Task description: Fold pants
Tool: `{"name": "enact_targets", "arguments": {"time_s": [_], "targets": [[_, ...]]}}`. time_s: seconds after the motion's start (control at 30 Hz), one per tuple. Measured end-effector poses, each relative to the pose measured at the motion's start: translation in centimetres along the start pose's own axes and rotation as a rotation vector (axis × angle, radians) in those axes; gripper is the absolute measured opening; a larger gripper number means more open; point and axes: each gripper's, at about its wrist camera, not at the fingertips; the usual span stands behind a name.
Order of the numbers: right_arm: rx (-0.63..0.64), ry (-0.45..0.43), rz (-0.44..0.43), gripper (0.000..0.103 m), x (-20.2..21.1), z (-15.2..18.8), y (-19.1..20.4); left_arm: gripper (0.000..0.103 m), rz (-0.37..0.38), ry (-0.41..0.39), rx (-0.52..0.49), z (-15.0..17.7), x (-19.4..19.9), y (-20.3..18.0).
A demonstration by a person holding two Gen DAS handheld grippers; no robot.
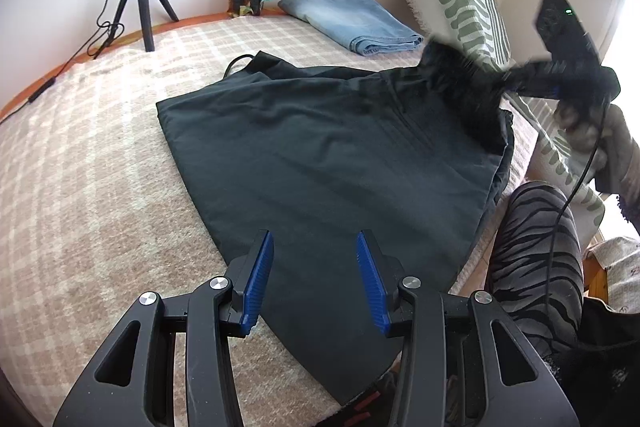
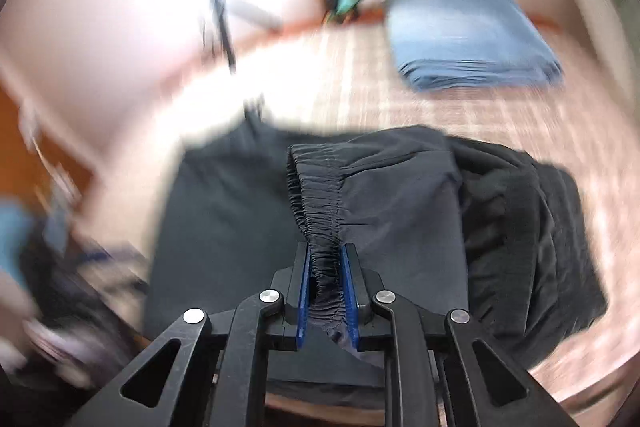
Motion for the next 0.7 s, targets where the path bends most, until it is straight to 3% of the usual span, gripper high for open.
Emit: {"name": "enact_targets", "arguments": {"time_s": [0.1, 0.23, 0.37, 0.47, 0.6, 0.7], "targets": [[-0.198, -0.102, -0.037, 0.014, 3.2, -0.4, -4.9, 0.042, 0.007, 0.001, 0.002, -0.3, -0.4, -0.2], [-0.341, -0.093, -0.013, 0.028, 3.4, -0.2, -9.6, 0.042, 0.030, 0.001, -0.025, -0.6, -0.7, -1.5], [-0.342, -0.066, 0.019, 0.044, 2.7, 0.1, -10.7, 0.042, 0.049, 0.016, -0.100, -0.6, -0.9, -3.6], [-0.350, -0.070, 0.004, 0.045, 3.0, 0.7, -10.6, 0.060, 0.067, 0.035, -0.164, 0.0, -0.8, -4.9], [-0.336, -0.090, 0.059, 0.034, 4.0, 0.4, -11.9, 0.060, 0.053, 0.075, -0.289, 1.6, -1.1, -6.5], [-0.316, -0.086, 0.081, 0.029, 4.2, -0.1, -12.1, 0.060, 0.030, 0.114, -0.325, 2.5, -2.1, -6.6]]}}
Point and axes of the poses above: each gripper's, at about its wrist camera, not at the fingertips, and x roughly against the way its jaws point, y to its left, z to its underside, and after that the axes turned 3 degrees about -z, right-handed
